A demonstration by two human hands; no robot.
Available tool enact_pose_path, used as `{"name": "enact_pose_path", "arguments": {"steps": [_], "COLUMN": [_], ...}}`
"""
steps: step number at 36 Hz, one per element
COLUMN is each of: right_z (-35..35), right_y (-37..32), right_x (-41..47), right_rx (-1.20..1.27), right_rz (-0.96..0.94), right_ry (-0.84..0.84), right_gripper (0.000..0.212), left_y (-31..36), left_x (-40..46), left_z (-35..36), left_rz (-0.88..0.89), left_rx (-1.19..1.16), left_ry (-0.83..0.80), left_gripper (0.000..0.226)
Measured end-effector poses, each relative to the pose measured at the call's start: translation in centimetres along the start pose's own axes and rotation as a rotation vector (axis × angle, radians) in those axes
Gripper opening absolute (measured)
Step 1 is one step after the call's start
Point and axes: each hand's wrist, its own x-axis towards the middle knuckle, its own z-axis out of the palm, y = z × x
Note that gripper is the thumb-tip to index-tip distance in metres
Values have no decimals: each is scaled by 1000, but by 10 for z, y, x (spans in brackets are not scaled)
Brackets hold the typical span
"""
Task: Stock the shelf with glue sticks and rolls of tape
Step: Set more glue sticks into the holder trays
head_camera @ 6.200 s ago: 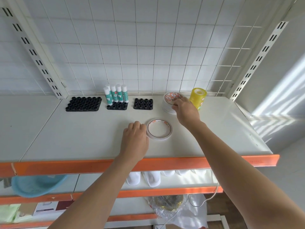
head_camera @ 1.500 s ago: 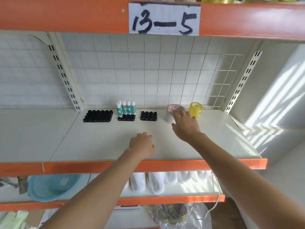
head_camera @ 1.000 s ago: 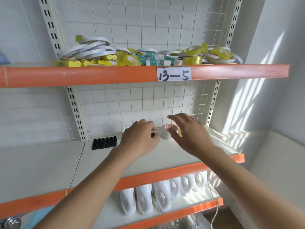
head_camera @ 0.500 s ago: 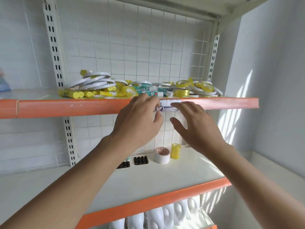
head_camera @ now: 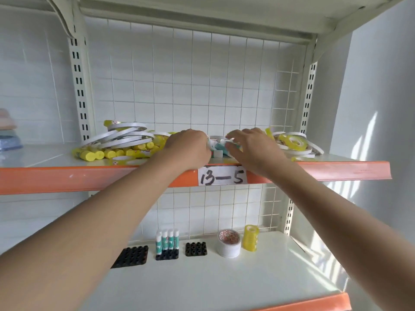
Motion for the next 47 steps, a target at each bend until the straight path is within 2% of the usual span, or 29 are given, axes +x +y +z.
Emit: {"name": "enact_pose_path", "arguments": {"steps": [3, 7, 13, 21, 29, 36, 40, 47], "right_z": [7, 20, 29, 31, 29, 23, 19, 5], "right_y": [11, 18, 21, 22, 22, 16, 12, -5], "right_x": [27, 43, 50, 53, 45, 41, 38, 15], "right_rx": [35, -76, -128, -155, -54, 98, 187, 299], "right_rz": [20, 20, -8, -18, 28, 7, -49, -183], "right_ry": [-98, -174, -145, -151, 59, 230, 302, 447], "right_gripper": [36, 33, 31, 28, 24, 23, 30, 28], "left_y": [-2, -9, -14, -15, -16, -17, -24, -29], "left_x": [17, 28, 36, 37, 34, 25, 12, -25], "left_z": [5, 16, 29, 30, 27, 11, -11, -47], "left_rz": [-35, -10, 88, 70, 39, -18, -54, -17], "left_rx": [-42, -59, -31, -62, -145, -258, -326, -376], "left_ry": [-73, -111, -75, -62, -18, 133, 225, 294], "left_gripper": [21, 22, 33, 23, 18, 14, 20, 23]}}
